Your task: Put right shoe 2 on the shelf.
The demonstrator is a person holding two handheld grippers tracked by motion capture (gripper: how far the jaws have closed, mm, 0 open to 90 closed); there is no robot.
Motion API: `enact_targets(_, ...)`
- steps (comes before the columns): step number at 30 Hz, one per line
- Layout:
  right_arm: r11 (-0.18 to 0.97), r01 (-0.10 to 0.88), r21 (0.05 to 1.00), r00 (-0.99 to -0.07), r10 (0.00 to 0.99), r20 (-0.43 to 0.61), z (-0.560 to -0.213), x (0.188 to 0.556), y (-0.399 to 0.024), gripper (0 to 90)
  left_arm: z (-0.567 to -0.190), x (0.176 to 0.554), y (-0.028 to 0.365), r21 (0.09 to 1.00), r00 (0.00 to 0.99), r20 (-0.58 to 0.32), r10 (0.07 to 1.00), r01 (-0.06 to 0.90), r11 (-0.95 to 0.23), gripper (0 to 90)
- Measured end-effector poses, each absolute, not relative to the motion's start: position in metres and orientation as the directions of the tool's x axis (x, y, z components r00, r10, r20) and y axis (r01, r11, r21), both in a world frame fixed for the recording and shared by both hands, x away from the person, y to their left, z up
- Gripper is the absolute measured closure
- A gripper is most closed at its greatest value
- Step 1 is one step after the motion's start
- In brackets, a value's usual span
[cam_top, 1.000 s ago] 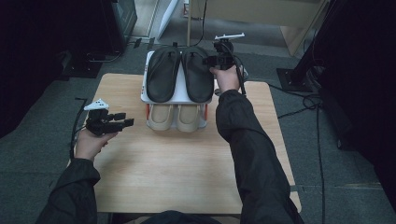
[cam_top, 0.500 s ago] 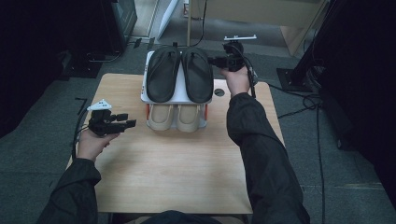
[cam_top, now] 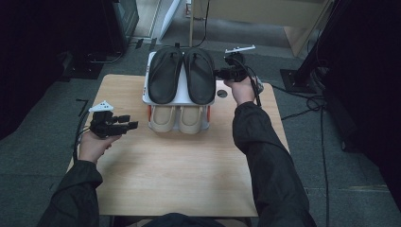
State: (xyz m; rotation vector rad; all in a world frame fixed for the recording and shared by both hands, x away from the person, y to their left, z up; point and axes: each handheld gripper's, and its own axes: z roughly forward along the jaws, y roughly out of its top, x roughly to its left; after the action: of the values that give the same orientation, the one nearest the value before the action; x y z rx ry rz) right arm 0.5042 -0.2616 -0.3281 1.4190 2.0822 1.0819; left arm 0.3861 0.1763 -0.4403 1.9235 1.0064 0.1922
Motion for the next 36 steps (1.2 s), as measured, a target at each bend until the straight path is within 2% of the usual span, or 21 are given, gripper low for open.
enact_targets(36, 0.151, 0.594, 0.79, -0.417, 0.898, 0.142, -0.334, 0.507, -0.246, 63.1, -0.441, 0.387, 0.175, 0.784, 0.656, -0.255, 0.711, 0.57, -0.245, 44.4)
